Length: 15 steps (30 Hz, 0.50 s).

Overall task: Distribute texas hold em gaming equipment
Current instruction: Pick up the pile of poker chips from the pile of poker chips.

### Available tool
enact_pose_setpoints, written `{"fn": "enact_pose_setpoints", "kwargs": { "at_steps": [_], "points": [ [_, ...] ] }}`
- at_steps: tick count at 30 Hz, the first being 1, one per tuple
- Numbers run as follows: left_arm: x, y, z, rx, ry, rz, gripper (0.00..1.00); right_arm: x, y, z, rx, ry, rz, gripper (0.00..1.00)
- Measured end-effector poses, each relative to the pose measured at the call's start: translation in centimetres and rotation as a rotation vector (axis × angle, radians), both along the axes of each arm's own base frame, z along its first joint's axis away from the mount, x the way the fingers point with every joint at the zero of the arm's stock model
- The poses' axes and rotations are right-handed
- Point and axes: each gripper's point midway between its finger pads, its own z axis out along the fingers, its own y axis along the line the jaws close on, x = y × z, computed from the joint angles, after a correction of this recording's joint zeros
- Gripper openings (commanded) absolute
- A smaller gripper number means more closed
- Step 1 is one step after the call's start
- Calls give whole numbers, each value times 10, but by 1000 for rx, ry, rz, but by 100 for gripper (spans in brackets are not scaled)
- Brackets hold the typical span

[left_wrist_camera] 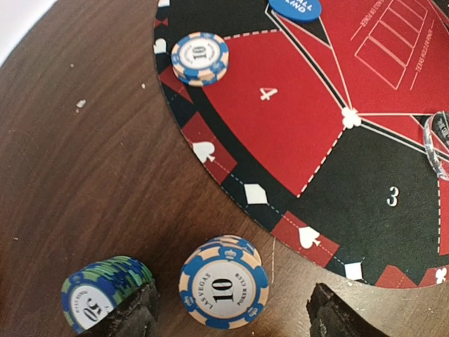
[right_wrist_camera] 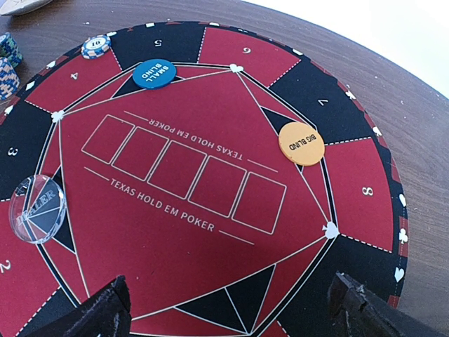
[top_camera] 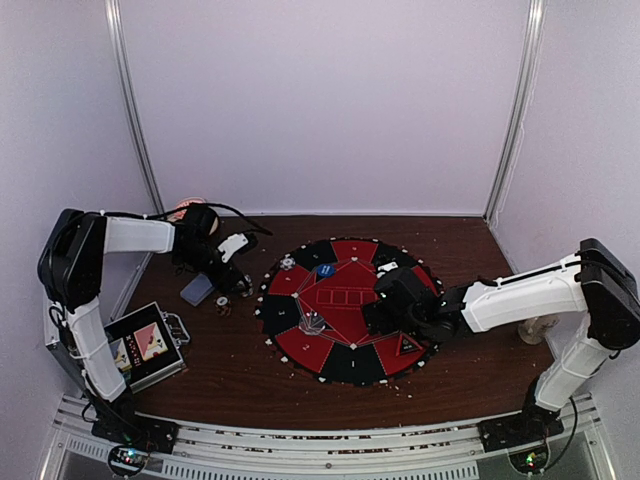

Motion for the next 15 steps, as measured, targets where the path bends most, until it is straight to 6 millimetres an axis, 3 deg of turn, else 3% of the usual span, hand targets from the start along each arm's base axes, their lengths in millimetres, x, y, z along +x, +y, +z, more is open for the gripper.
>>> {"fn": "enact_pose_setpoints", "kwargs": {
  "at_steps": [15],
  "points": [
    [0,2,-9,14,15,4,63,0,0,0,0,0,0,100]
  ]
}}
